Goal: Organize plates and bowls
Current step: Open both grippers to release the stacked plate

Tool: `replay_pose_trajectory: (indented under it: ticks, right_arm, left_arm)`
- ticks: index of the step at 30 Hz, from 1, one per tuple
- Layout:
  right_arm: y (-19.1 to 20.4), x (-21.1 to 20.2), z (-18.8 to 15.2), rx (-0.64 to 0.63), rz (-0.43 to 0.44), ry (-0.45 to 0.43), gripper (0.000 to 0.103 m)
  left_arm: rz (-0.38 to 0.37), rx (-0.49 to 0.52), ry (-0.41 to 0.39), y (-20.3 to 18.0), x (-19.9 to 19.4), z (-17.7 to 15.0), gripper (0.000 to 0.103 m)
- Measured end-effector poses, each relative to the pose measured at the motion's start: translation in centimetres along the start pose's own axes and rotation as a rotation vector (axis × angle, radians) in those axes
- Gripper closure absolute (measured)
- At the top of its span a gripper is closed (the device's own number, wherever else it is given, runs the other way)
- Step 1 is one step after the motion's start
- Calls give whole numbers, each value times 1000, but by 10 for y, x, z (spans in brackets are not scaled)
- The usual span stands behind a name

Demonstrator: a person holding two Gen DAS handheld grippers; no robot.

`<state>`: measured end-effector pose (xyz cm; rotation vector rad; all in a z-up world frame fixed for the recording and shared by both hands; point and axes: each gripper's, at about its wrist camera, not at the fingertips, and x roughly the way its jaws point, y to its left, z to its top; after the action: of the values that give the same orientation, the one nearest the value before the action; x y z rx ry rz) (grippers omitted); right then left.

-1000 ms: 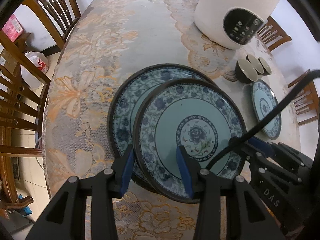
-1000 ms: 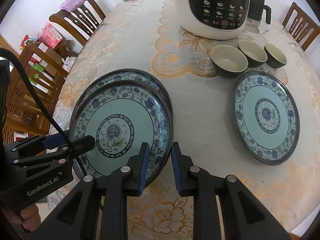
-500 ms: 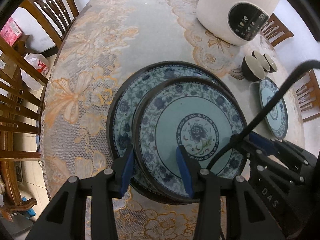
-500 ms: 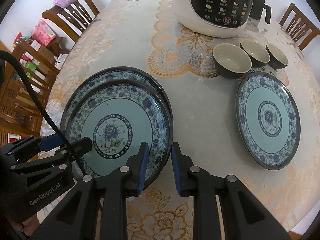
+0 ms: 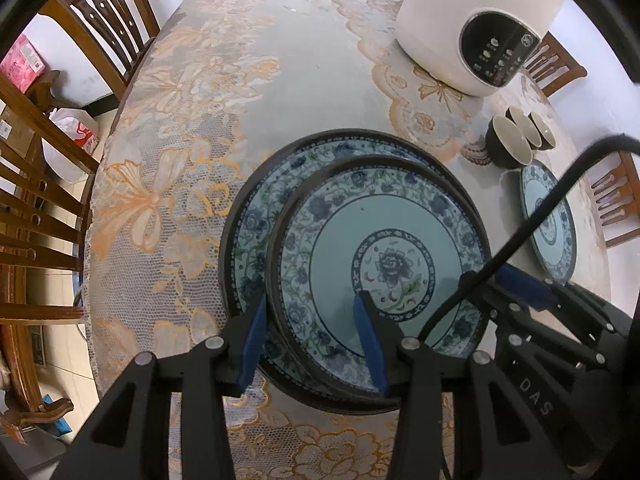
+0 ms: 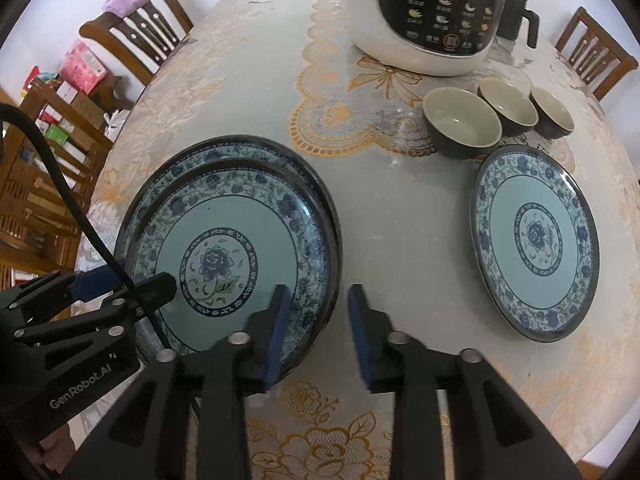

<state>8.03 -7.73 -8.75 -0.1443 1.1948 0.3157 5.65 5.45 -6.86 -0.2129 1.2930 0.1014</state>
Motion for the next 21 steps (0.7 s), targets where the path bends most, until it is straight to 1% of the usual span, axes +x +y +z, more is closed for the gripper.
replay_pose_trajectory:
  ticks: [2,9,18,21]
  right_arm:
    - [-2,-2,0,12,-5,-9,63]
    - [-11,-11,-3,69,22,-37,62]
    - [-9,-26,-12,96,58,-66,62]
    - [-9,-32,-17,101,58,-73,62]
  left_arm:
    - [-1,-1,-8,1,-2,0,54]
    - [-3,8,-38,3,-13,-1,54]
    - [-14,16,-52,3,-22,-4,54]
    - [-17,25,-60,1,-25,-7,54]
